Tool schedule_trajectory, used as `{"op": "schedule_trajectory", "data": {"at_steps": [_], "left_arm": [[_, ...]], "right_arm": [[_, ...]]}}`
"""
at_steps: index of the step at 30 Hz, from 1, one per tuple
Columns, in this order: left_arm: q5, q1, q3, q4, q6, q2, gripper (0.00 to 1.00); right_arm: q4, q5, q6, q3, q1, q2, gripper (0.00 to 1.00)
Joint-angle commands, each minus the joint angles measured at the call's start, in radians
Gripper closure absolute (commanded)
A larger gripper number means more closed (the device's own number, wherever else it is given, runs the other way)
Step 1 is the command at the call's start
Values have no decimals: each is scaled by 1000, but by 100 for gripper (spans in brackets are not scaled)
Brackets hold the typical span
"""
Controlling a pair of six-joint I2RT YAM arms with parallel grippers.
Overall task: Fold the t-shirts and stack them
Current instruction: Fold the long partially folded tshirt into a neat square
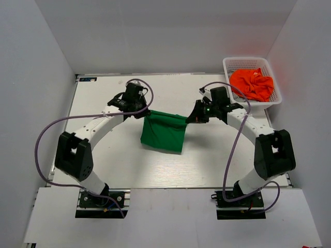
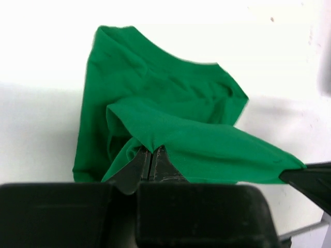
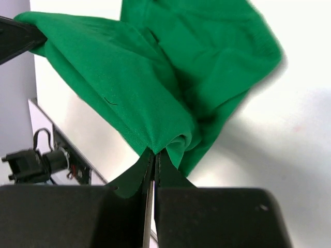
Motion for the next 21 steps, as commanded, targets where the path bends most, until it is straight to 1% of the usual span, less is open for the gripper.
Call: {"op": "schedule_trajectory", "data": {"at_steps": [1, 3, 4, 5, 7, 8, 9, 10, 11, 12, 13, 14, 15, 17, 19, 20, 21], "left_arm": [[-59, 47, 64, 14, 16, 75, 98], [-45, 58, 77, 23, 16, 114, 98], [-36, 69, 108, 23, 16, 153, 98], [-36, 69, 122, 23, 16, 174, 96], [-19, 92, 152, 37, 16, 210, 86], [-4, 92, 152, 52, 16, 244, 80], [13, 103, 174, 66, 27, 261, 72], [36, 112, 184, 91, 40, 276, 66], [36, 112, 195, 102, 50, 290, 39], [36, 112, 222, 102, 50, 313, 27], [36, 126, 236, 102, 50, 322, 16], [22, 126, 251, 102, 50, 332, 0], [22, 138, 289, 82, 50, 332, 0], [31, 138, 302, 54, 61, 335, 0], [83, 138, 253, 89, 80, 304, 0], [102, 138, 189, 149, 80, 260, 0], [143, 138, 157, 181, 80, 237, 0]], "right_arm": [[35, 0, -10, 70, -38, 52, 100], [48, -4, -4, 87, -53, 95, 100], [54, -6, -5, 95, -58, 115, 100], [52, -6, -8, 119, -64, 129, 100], [54, -6, -13, 141, -70, 178, 100], [55, -7, -13, 165, -72, 190, 89], [57, -7, -11, 174, -78, 202, 84], [57, -4, -20, 193, -78, 236, 76], [57, 22, -22, 223, -81, 250, 58], [56, 36, -54, 237, -84, 271, 32], [49, 74, -65, 278, -84, 293, 12], [37, 85, -71, 332, -88, 314, 10], [-18, 99, -95, 372, -84, 320, 10], [-36, 120, -112, 382, -79, 301, 10], [-12, 119, -117, 327, -75, 269, 10], [-1, 111, -114, 304, -75, 212, 10], [11, 96, -110, 228, -76, 192, 10]]}}
